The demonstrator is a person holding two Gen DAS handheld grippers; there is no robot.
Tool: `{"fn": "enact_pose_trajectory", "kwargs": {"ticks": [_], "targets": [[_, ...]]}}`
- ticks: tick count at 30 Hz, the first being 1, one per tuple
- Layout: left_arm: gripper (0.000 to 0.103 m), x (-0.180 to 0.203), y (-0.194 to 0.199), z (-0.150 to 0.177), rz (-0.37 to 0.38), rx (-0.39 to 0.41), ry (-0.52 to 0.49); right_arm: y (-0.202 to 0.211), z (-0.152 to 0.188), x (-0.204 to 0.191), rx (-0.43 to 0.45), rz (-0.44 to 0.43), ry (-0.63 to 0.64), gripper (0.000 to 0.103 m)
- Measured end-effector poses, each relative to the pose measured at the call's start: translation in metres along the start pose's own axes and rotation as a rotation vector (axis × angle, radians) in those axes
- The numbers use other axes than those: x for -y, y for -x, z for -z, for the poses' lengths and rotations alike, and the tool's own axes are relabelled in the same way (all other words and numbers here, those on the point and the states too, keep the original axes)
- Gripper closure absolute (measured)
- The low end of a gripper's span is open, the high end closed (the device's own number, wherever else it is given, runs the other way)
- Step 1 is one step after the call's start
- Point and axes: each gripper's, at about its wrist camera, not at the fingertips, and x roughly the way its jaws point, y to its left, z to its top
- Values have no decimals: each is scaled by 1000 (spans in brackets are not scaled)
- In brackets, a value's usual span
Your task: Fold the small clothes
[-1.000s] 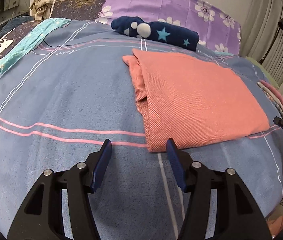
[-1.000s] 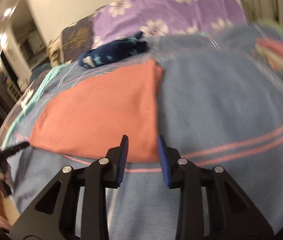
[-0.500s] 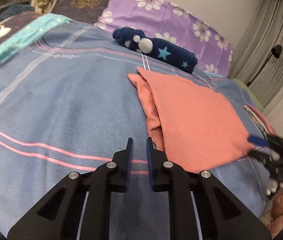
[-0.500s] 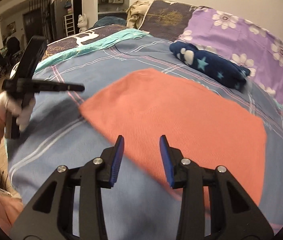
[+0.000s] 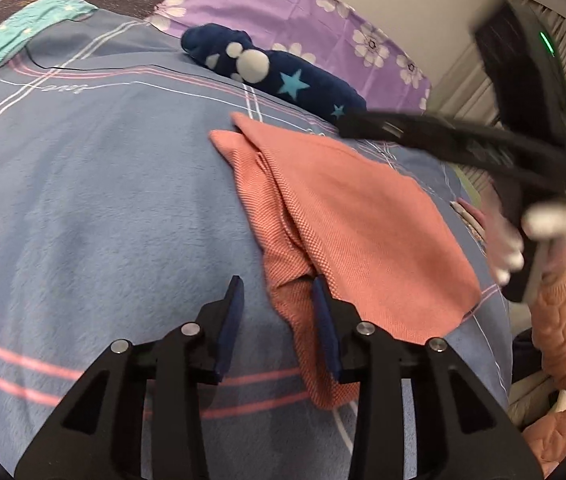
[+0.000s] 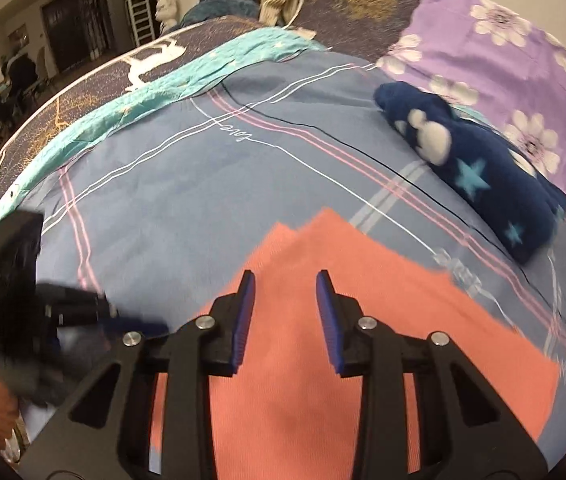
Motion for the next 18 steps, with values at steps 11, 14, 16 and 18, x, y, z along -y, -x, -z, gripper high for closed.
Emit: {"fn": "enact_pose_trajectory", "kwargs": {"ticks": [11,14,16,18], "targets": [[77,-11,-9,-6,49,-11,72,-102,-33,-25,-187,111,53,61],[98,-17,-12,-5,56,-5,117,-111,-38,-20,-174,161,58,99],[100,-14,-10,-2,34,13,123,-107,-43,-10,-135,131,-18,100],[101,-8,-6,1,11,14,105,-101,-47,0,-86,110,-78,101]]}}
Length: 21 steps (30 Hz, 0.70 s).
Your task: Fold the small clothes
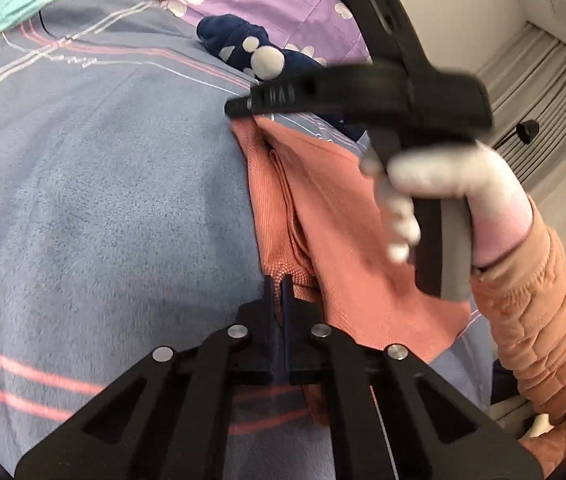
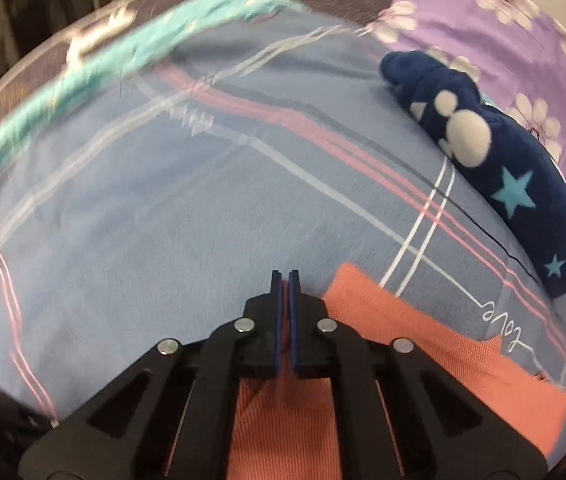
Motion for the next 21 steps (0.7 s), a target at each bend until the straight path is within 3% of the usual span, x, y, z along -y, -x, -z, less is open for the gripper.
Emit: {"fn": "enact_pose_trajectory", "kwargs": {"ticks": [4,9,12,13,17,21], "targets": [[102,-1,5,9,-3,-11,0,-13,0,9,-13,-30,-42,101],[103,-5,9,14,30,-19,15,13,0,27,86,-152,-125,94],[102,-11,18,19,79,-11,37,50,15,21,131,-156,-21,83],[100,-12,21,21,91,-12,44,65,28,15,142,-148,45,79],[73,-8,25,25,134,-23,22,105,90,-4,132,-158,216,75],[72,1,23,29,114,-54,-18,133,151,-28,138,-144,331,71]]}}
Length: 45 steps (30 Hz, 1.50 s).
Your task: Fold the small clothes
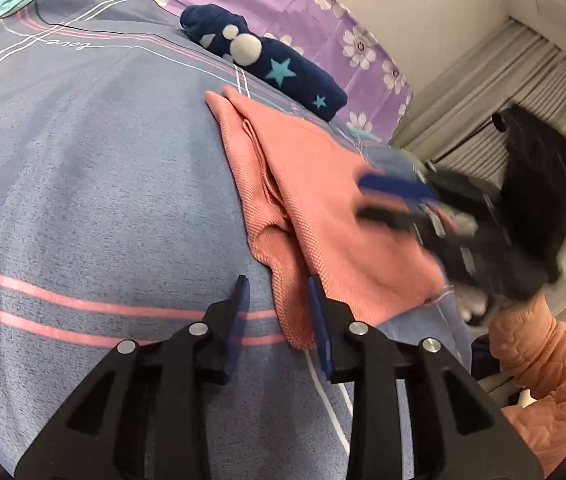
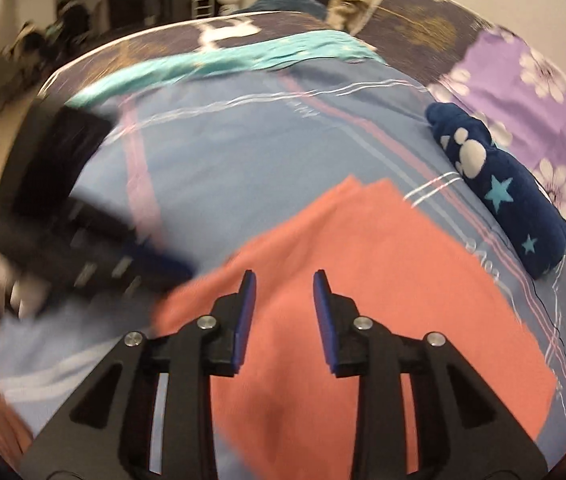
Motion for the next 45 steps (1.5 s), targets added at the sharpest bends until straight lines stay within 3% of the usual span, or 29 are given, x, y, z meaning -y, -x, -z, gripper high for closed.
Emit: {"fn": "enact_pose_trajectory", "kwargs": {"ticks": [4,8,10,11,16,21,23,24,25,27,28,29,31,32,34,36,41,43,45], "targets": [[72,12,-2,6,4,-48,-52,11,27,-28,4,6,68,67],[72,15,-3,11,0,-62,-62,12,41,-33,-9,-10,38,65],[80,12,-4,9,-14,-59,-40,16,47,-30,-2,-5,1,64],[101,10,-5,9,-48,-65,-31,19,51,-25,5,-1,-35,64],[100,6,1,16,-102,-62,-28,50,76,11,42,70,-197,58],[102,23,20,16,-251,-5,-90,98,146,77,38,270,-469,58],[102,42,31,9,-241,49,-140,118,182,105,36,359,-612,63],[102,57,36,5,-206,80,-175,129,202,118,45,379,-695,72],[102,70,38,3,-173,101,-211,135,216,127,54,382,-754,79],[93,95,30,0,-137,100,-284,145,252,141,86,355,-892,81],[87,106,15,0,-149,63,-315,145,262,144,86,335,-919,81],[79,111,-3,0,-179,16,-334,142,273,144,76,296,-939,81],[78,108,-44,8,-259,-107,-355,132,285,141,55,224,-937,80],[78,102,-69,16,-335,-176,-364,128,290,138,53,201,-925,79],[77,115,-76,25,-411,-136,-442,131,294,136,77,190,-905,79],[75,130,-80,21,-457,-161,-451,143,302,140,133,164,-909,79],[70,209,-94,14,-322,-165,-567,164,321,166,209,180,-951,77],[68,245,-118,19,-234,-197,-610,170,325,171,217,182,-957,78],[68,268,-142,22,-194,-235,-638,172,326,177,223,152,-943,83]]}}
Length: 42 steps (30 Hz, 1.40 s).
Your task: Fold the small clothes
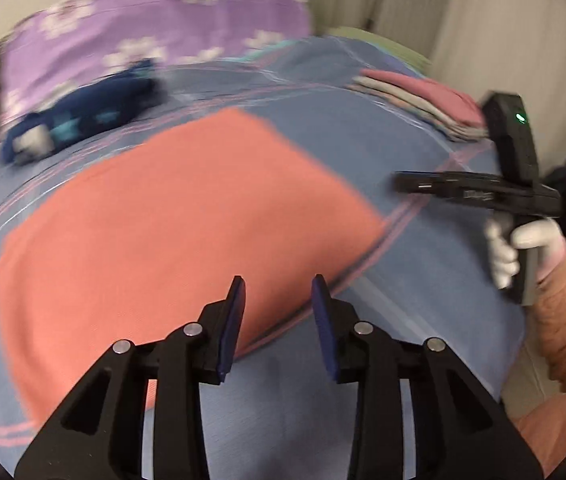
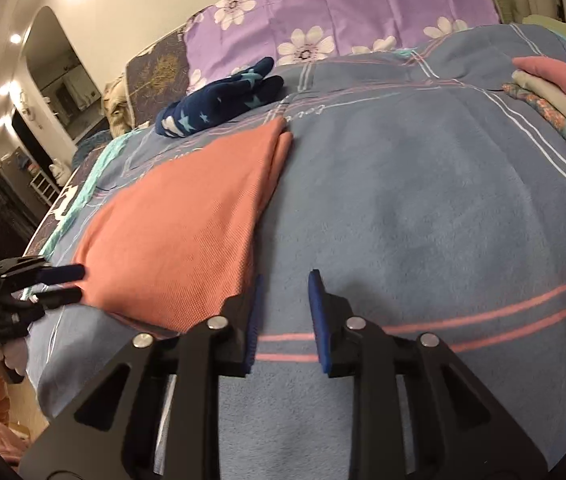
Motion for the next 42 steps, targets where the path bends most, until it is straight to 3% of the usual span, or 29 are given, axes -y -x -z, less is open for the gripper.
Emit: {"fn": "enact_pose_trajectory", "kwargs": {"ticks": [3,10,12,15,21,24,26,32,37,42], "targets": [[68,29,-40,-22,6,-47,-39,-5,2,5,-28,-68,-17,88],[66,28,-89,-53,-49,-140,165,-13,18,28,-49,-121,-89,86],[64,34,-99,-63,-70,-150,162,-14,19,35,-43,-150,-124,89],[49,46,-108,-72,-132,-140,149,-15,20,38,-34,-165,-132,89],[47,62,-126,-73,-280,-167,50,-14,22,45,-25,-204,-172,89],[76,55,-120,-69,-268,-164,67,-12,24,46,-21,-209,-178,89],[87,43,-109,-64,-206,-153,130,-10,26,49,-21,-212,-180,89],[88,19,-93,-57,-114,-125,246,-12,20,42,-54,-179,-152,88],[88,23,-92,-54,-67,-111,248,-20,-21,16,-90,-96,-6,72],[88,17,-96,-49,-42,-112,279,-64,-72,19,-165,-200,-42,71]]}}
